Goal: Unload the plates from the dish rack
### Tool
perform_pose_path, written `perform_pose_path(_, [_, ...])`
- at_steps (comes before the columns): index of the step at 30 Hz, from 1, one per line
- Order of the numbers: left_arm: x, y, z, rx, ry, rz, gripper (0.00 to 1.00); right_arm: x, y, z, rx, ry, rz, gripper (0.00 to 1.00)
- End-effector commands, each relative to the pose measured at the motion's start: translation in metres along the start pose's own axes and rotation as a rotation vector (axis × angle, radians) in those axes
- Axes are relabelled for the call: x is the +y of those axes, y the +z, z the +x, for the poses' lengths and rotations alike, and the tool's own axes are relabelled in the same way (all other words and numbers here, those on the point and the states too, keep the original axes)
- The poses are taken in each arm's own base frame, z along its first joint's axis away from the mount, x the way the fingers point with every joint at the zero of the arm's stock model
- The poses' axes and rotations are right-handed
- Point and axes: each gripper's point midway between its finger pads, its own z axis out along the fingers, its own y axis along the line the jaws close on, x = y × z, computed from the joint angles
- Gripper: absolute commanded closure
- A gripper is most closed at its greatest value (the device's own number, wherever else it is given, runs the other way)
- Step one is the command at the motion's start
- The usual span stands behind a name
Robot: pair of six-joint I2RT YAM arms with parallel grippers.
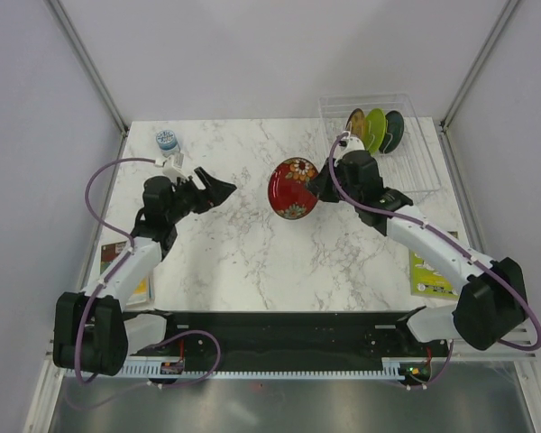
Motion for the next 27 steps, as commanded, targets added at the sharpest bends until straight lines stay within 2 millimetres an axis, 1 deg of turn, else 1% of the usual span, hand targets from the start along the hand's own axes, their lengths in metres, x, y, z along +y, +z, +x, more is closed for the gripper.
perform_pose_path(1, [-0.023, 0.003, -0.006, -0.027, -0.031, 0.13, 0.12, 0.066, -0.006, -0.036, -0.121, 0.153, -0.313, 1.0])
perform_pose_path(2, [-0.023, 0.003, -0.004, -0.021, -0.035, 0.137, 0.12, 0.068, -0.002, -0.03, -0.102, 0.183, -0.332, 1.0])
perform_pose_path(3, [-0.024, 0.004, -0.003, -0.027, -0.042, 0.149, 0.12, 0.073, -0.001, -0.027, -0.091, 0.194, -0.357, 1.0])
perform_pose_path(4, [-0.025, 0.004, -0.001, -0.025, -0.047, 0.158, 0.12, 0.076, 0.002, -0.029, -0.1, 0.207, -0.379, 1.0])
perform_pose_path(5, [-0.021, 0.005, 0.003, -0.018, -0.06, 0.156, 0.12, 0.079, 0.003, -0.025, -0.088, 0.225, -0.393, 1.0])
perform_pose_path(6, [-0.027, 0.005, 0.001, -0.032, -0.069, 0.186, 0.12, 0.083, 0.004, -0.024, -0.088, 0.229, -0.412, 1.0])
perform_pose_path(8, [-0.026, 0.009, 0.007, -0.017, -0.089, 0.201, 0.12, 0.086, 0.01, -0.018, -0.065, 0.251, -0.431, 1.0])
perform_pose_path(9, [-0.03, 0.011, 0.007, -0.02, -0.094, 0.218, 0.12, 0.092, 0.01, -0.018, -0.068, 0.252, -0.456, 1.0])
perform_pose_path(10, [-0.031, 0.012, 0.008, -0.017, -0.095, 0.226, 0.12, 0.093, 0.014, -0.014, -0.057, 0.259, -0.458, 1.0])
perform_pose_path(12, [-0.034, 0.016, 0.014, -0.001, -0.103, 0.237, 0.13, 0.104, 0.013, -0.012, -0.05, 0.265, -0.493, 1.0])
perform_pose_path(14, [-0.038, 0.018, 0.013, -0.01, -0.102, 0.254, 0.13, 0.11, 0.015, -0.008, -0.038, 0.266, -0.507, 1.0])
perform_pose_path(15, [-0.041, 0.02, 0.017, -0.002, -0.1, 0.263, 0.16, 0.116, 0.015, -0.007, -0.034, 0.27, -0.523, 1.0])
perform_pose_path(17, [-0.043, 0.022, 0.018, -0.001, -0.096, 0.267, 0.21, 0.121, 0.017, -0.001, -0.014, 0.275, -0.545, 1.0])
perform_pose_path(18, [-0.044, 0.023, 0.02, 0.002, -0.092, 0.27, 0.36, 0.125, 0.016, 0.0, -0.014, 0.277, -0.563, 1.0])
perform_pose_path(20, [-0.042, 0.025, 0.022, 0.008, -0.093, 0.267, 0.53, 0.126, 0.017, 0.004, -0.001, 0.291, -0.57, 1.0])
perform_pose_path(21, [-0.04, 0.026, 0.023, 0.012, -0.089, 0.262, 0.93, 0.126, 0.016, 0.004, -0.003, 0.293, -0.573, 1.0])
perform_pose_path(22, [-0.039, 0.026, 0.024, 0.016, -0.09, 0.251, 0.98, 0.125, 0.017, 0.005, -0.003, 0.291, -0.57, 1.0])
perform_pose_path(24, [-0.036, 0.026, 0.024, 0.015, -0.077, 0.235, 0.98, 0.125, 0.015, 0.006, 0.004, 0.288, -0.569, 0.99])
perform_pose_path(25, [-0.032, 0.026, 0.024, 0.012, -0.077, 0.208, 0.98, 0.126, 0.015, 0.005, 0.004, 0.277, -0.572, 0.91])
perform_pose_path(26, [-0.028, 0.026, 0.024, 0.011, -0.06, 0.185, 0.98, 0.121, 0.018, 0.009, 0.021, 0.271, -0.541, 0.81])
perform_pose_path(27, [-0.023, 0.026, 0.022, 0.001, -0.054, 0.157, 0.98, 0.118, 0.018, 0.008, 0.018, 0.252, -0.516, 0.77])
